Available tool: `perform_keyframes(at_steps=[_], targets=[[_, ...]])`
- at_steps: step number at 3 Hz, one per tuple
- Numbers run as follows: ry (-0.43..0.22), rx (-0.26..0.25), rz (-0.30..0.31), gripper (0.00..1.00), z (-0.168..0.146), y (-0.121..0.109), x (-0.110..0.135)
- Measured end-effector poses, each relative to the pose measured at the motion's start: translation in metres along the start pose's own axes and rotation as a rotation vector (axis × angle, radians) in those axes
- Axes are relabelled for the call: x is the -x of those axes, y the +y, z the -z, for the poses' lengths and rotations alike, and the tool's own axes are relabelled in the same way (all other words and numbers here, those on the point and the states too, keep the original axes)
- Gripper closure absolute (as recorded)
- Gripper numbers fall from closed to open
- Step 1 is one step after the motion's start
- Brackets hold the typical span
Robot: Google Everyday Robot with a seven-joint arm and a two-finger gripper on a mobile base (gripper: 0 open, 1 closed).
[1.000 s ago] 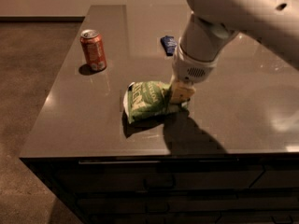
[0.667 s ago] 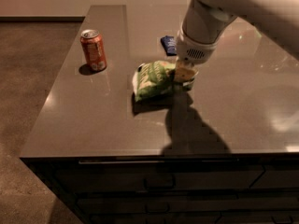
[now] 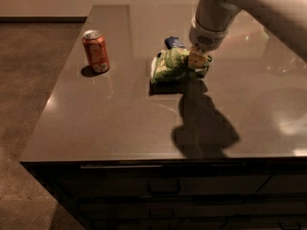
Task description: Move green jalapeno chip bag near rxbar blueberry
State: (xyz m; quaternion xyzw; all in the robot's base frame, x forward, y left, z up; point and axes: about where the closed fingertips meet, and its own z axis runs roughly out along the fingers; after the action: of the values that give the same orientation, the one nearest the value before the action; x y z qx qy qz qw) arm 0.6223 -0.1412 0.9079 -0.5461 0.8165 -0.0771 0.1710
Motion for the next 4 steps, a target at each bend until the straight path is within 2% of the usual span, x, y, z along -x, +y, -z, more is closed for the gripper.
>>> perform_keyframes(at_steps=[1,2,4], targets=[[0.001,-0.009,-0.064,0.81,-0.014,-0.028,-0.006],[-0.020,-0.007,-0.129,0.58,-0.023,-0.050,-0.001],[-0.023,-0.008,-0.129,0.12,-0.025,-0.051,0.000]])
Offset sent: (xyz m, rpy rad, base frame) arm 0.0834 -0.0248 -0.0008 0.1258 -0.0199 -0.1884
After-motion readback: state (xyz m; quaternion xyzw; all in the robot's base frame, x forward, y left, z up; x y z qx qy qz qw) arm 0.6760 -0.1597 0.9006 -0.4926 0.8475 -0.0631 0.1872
